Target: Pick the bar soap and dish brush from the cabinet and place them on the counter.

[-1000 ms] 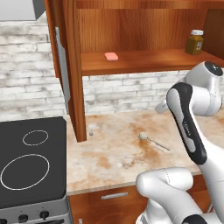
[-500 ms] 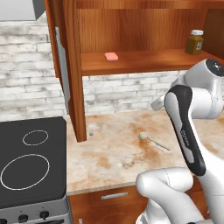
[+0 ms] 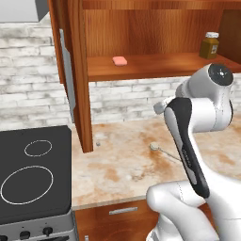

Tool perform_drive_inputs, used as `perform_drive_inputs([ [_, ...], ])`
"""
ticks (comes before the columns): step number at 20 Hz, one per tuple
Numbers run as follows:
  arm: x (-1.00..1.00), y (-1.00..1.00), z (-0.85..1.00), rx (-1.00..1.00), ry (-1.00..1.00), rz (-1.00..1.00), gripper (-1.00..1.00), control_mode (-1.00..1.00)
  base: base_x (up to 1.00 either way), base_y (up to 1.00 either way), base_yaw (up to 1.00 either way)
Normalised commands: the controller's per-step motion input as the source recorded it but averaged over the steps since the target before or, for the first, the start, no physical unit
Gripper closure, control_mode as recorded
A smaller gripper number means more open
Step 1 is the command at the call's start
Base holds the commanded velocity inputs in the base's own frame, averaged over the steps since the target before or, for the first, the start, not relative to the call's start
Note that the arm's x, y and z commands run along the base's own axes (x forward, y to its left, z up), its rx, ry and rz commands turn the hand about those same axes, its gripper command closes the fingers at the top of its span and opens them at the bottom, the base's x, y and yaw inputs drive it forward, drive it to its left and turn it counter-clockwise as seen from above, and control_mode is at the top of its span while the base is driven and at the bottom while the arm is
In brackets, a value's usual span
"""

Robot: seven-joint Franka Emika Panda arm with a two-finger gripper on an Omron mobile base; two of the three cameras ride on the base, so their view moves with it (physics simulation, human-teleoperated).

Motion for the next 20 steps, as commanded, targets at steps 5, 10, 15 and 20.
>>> perform_drive_inputs([
  [5, 0.02, 0.18, 0.13, 0.04, -0.09, -0.14, -1.00, -1.00, 0.00, 0.00, 0.00],
  [10, 0.04, 0.18, 0.15, 0.07, -0.06, -0.09, -1.00, -1.00, 0.00, 0.00, 0.00],
  [15, -0.02, 0.14, 0.27, 0.06, -0.04, -0.05, -1.00, -1.00, 0.00, 0.00, 0.00],
  [20, 0.00, 0.07, 0.27, 0.04, -0.05, -0.01, -1.00, -1.00, 0.00, 0.00, 0.00],
])
